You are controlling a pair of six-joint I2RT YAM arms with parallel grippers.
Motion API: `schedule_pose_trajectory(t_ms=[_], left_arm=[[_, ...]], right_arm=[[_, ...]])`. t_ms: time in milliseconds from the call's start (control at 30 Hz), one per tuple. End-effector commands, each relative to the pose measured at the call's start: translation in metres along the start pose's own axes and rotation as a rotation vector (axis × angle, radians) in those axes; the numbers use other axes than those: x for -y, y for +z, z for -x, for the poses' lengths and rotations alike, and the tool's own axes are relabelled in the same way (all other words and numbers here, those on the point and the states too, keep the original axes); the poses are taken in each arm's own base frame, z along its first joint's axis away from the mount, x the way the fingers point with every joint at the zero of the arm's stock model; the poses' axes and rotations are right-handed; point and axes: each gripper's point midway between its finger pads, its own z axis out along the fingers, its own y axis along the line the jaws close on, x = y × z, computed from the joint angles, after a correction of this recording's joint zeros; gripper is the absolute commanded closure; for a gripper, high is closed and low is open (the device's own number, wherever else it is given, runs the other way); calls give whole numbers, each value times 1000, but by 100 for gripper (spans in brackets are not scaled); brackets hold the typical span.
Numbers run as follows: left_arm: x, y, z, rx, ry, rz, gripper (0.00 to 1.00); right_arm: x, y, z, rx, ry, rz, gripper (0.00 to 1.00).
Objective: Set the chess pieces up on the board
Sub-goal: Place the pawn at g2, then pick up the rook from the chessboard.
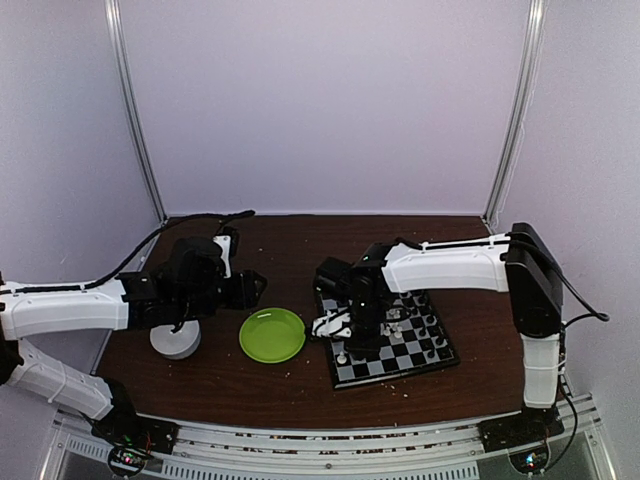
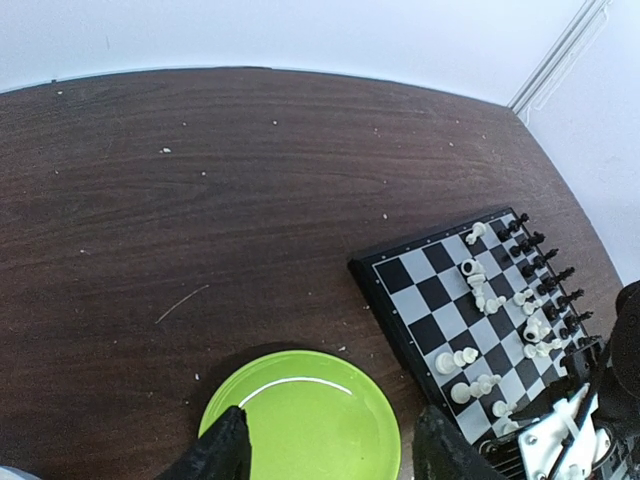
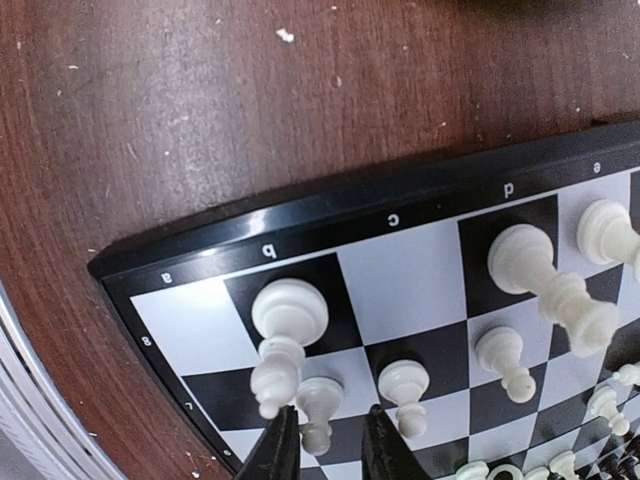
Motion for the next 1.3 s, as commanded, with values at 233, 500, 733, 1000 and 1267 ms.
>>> schedule_pose_trajectory(t_ms=[233, 500, 733, 1000, 1267], left_arm=[[5, -3, 4, 25, -18, -13, 44], [11, 5, 3, -9, 17, -17, 44], [18, 14, 6, -31, 56, -10, 44], [25, 18, 9, -44, 64, -24, 43], [29, 23, 9, -66, 95, -23, 43]], right_arm=[[25, -81, -18, 155, 81, -102, 73], [90, -79, -71, 166, 300, -161, 74], [148, -78, -80, 193, 454, -209, 74], [188, -58, -67, 168, 448, -228, 70], [202, -43, -61, 137, 294, -239, 63]])
